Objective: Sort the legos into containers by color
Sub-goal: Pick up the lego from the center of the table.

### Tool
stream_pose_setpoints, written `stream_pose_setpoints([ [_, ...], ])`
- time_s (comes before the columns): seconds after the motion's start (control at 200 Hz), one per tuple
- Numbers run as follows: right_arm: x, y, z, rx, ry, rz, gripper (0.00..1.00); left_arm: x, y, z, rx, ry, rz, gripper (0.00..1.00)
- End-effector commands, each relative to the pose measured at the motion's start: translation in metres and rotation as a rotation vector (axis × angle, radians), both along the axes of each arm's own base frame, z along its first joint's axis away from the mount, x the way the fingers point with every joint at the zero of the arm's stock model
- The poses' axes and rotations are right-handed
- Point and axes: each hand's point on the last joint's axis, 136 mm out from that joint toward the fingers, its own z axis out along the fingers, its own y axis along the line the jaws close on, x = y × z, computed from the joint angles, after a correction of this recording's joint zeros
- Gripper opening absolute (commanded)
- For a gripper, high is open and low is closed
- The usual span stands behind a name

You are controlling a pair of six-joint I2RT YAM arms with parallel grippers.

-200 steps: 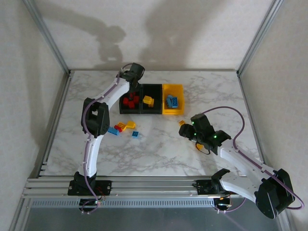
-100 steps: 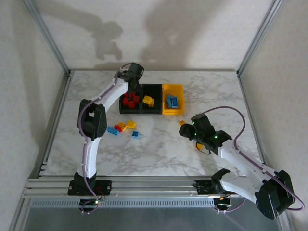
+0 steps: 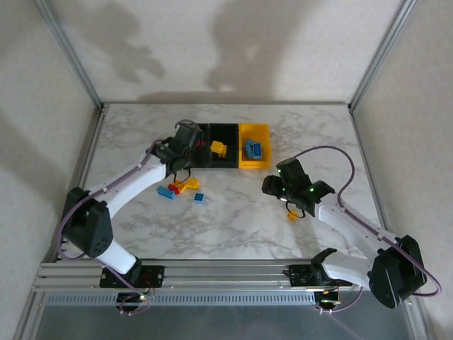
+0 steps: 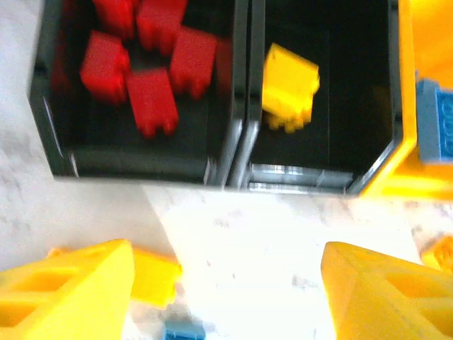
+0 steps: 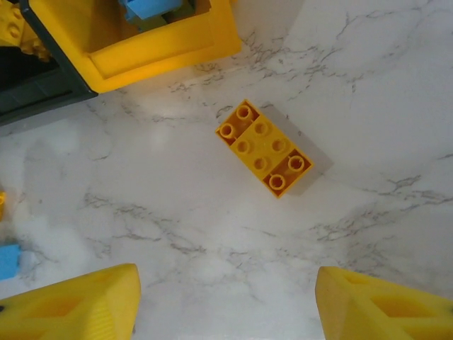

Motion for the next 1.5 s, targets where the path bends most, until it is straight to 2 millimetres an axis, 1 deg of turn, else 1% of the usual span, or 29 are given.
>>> stream_pose_setpoints([
  [0.0,0.017,-0.008,0.001,-0.057,-0.012,0.016,0.67,-0.024,-0.015,0.002,-0.139,-0.019,-0.022,0.7],
  [0.105,0.033,-0.015,-0.015,-0.105,-0.004,0.038,0.69,-0.044,-0.022,-0.008,-0.21,-0.01,-0.031,0.72],
  [0.21,0.049,-0.009,-0.026,-0.108,-0.003,0.091,0.71,-0.054,-0.027,-0.015,-0.216,0.004,-0.044,0.72],
  [0.34,0.067,-0.003,-0.033,-0.137,-0.028,0.128,0.72,-0.058,-0.025,-0.017,-0.167,0.009,-0.042,0.72],
  [0.486,0.076,0.008,-0.048,-0.127,-0.026,0.175,0.72,-0.058,-0.02,-0.017,-0.147,0.005,-0.022,0.72],
  [0.591,0.078,0.009,-0.065,-0.149,0.008,0.183,0.71,-0.057,-0.019,-0.018,-0.143,0.011,-0.017,0.72],
  [0.736,0.071,0.017,-0.073,-0.166,0.033,0.211,0.67,-0.056,-0.021,-0.02,-0.138,0.019,-0.016,0.72],
  [0.811,0.065,0.019,-0.077,-0.203,0.049,0.215,0.61,-0.054,-0.023,-0.02,-0.139,0.019,-0.017,0.72],
  [0.876,0.061,0.017,-0.082,-0.251,0.059,0.207,0.56,-0.051,-0.025,-0.02,-0.139,0.019,-0.018,0.72],
  [0.991,0.057,0.011,-0.093,-0.3,0.087,0.189,0.44,-0.048,-0.031,-0.023,-0.139,0.034,-0.029,0.71],
  [1.046,0.056,0.01,-0.096,-0.31,0.094,0.184,0.42,-0.046,-0.033,-0.024,-0.14,0.037,-0.032,0.71],
  [1.167,0.056,0.009,-0.097,-0.324,0.094,0.171,0.41,-0.045,-0.034,-0.021,-0.146,0.029,-0.032,0.71],
  [1.322,0.058,0.011,-0.088,-0.321,0.075,0.163,0.22,-0.047,-0.03,-0.019,-0.143,0.019,-0.018,0.71],
  [1.432,0.056,0.016,-0.071,-0.32,0.062,0.169,0.19,-0.048,-0.024,-0.014,-0.147,0.0,0.005,0.71],
  [1.497,0.054,0.022,-0.053,-0.306,0.035,0.173,0.19,-0.046,-0.012,-0.008,-0.126,-0.031,0.067,0.71],
])
